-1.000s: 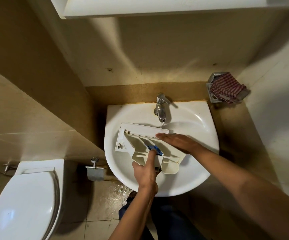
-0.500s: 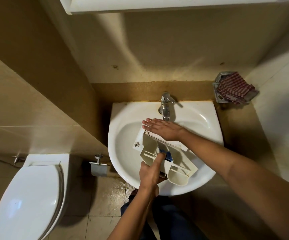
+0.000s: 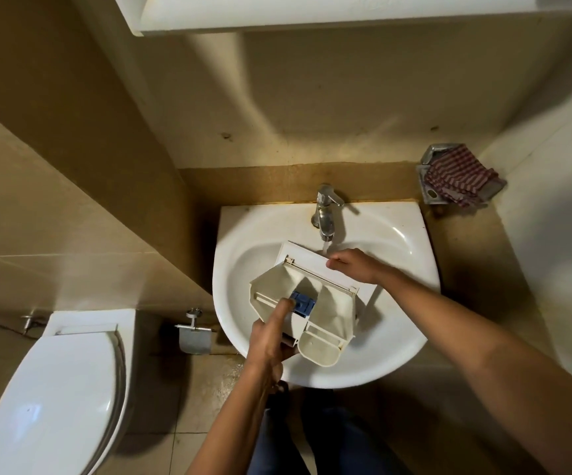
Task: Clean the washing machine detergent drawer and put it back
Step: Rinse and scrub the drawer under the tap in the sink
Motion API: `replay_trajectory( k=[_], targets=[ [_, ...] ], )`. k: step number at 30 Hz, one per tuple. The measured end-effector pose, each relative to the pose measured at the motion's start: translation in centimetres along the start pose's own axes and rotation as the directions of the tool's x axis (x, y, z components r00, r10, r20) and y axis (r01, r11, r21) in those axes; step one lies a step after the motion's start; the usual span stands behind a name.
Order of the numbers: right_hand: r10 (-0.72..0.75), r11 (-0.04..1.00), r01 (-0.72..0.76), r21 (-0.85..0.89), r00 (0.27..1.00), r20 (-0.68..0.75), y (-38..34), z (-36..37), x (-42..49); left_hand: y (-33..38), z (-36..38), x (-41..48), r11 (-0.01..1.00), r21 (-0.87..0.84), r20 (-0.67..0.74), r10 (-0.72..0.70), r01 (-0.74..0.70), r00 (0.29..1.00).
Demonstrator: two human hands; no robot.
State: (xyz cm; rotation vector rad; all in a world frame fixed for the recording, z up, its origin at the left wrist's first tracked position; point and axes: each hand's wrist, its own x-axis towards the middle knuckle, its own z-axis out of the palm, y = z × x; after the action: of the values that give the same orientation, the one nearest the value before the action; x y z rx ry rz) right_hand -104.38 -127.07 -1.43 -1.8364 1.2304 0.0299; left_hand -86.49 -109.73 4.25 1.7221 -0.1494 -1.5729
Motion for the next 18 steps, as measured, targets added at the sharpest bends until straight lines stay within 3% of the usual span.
replay_trajectory(
  k=[7,13,18],
  targets=[
    [0.047,0.998,-0.049,-0.025,0.995,-0.092,-0.5,-0.8,-2.0,1.4,-2.9,2.0,0.996,0.057,0.146,-0.076,0.069,0.986],
    [0.046,0.993,-0.072,-0.095,0.966,-0.255,-3.7,-0.8,-3.9,3.2,-6.3,3.8,0.997,0.021,0.152,-0.074,0.072,0.986],
    [0.115,0.971,-0.190,-0.143,0.901,-0.418,-6.6,0.6,-6.1,4.6,-7.0,5.4,0.995,0.092,0.151,-0.060,0.046,0.987]
  ],
)
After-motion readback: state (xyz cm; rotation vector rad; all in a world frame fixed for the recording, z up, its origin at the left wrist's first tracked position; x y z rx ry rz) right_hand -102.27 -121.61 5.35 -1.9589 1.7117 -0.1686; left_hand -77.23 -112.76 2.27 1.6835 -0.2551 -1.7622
